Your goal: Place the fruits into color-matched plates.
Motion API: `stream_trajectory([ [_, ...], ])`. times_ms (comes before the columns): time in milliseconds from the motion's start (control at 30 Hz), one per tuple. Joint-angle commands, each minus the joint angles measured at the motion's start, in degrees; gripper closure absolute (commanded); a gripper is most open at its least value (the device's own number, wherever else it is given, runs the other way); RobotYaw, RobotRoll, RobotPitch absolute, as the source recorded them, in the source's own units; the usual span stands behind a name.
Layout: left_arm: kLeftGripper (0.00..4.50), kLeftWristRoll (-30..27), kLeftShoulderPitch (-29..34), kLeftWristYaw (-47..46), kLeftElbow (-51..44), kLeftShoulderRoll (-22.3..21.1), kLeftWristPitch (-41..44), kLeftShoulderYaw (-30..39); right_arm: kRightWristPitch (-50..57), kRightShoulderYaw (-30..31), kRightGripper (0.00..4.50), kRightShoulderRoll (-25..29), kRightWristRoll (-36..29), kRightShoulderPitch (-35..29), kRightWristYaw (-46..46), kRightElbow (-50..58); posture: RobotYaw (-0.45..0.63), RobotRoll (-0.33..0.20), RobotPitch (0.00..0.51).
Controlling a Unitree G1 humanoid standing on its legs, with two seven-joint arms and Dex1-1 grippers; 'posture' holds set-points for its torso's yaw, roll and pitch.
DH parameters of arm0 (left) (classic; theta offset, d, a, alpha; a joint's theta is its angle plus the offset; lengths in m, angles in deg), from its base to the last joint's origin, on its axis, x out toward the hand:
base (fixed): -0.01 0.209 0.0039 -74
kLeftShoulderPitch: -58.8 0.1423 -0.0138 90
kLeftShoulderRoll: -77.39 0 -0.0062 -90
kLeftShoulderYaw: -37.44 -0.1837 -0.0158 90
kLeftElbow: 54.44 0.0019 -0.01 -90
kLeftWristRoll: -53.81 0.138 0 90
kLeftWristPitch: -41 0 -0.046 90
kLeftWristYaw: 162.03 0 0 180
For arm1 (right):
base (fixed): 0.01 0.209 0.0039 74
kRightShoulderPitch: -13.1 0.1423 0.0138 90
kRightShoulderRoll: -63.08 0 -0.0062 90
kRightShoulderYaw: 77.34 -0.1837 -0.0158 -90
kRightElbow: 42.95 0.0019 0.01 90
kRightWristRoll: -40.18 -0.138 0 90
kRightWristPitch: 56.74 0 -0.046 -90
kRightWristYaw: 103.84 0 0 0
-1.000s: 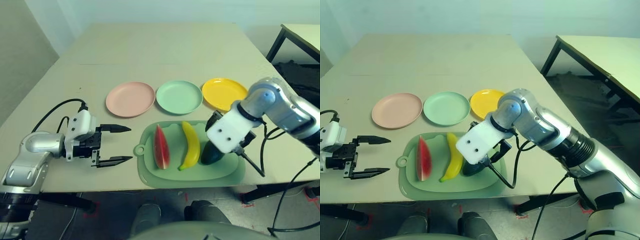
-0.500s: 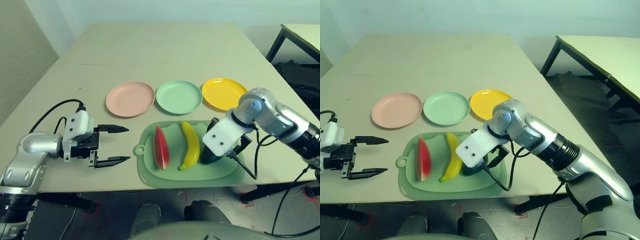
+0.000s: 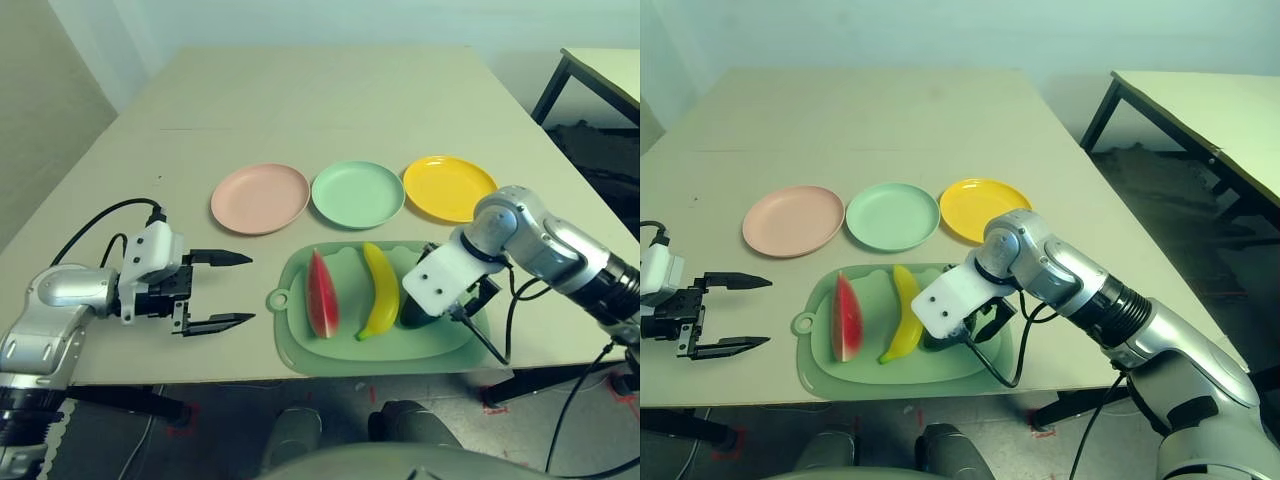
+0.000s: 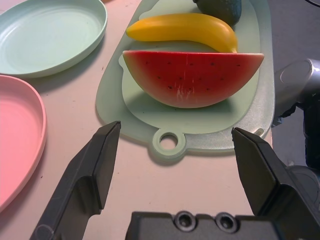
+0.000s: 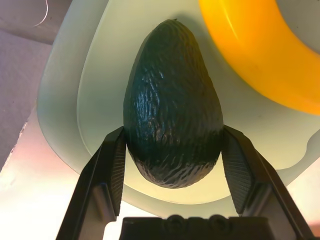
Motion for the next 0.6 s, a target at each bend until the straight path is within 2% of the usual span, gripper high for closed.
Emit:
stream_trajectory([
  [33,0.00,1.0,-0.1,0.0,0.3,-0.1,-0.5,-0.3,0.2,0.5,1.48,-0.6,0.1,0.0,0.1,0.2,0.06,0.000,0.053],
  [300,0.00,-1.0,-0.4,-1.1,-1.0,1.5,1.0,0.0,-0.9,-0.2,1.48,-1.3,-0.1,2.4,0.1,-3.3,0.06,0.000,0.044],
  [467,0.00,-3.3,-1.1,-3.0,-3.0,2.4,5.1,0.4,-2.4,-2.2,1.48,-3.8,-0.8,8.8,0.1,-11.1,0.06,0.000,0.041],
  [600,0.00,-5.0,-2.5,-5.8,-4.6,3.2,8.7,0.8,-3.3,-4.7,1.48,-10.0,0.4,16.2,-1.9,-23.8,0.07,0.000,0.041],
])
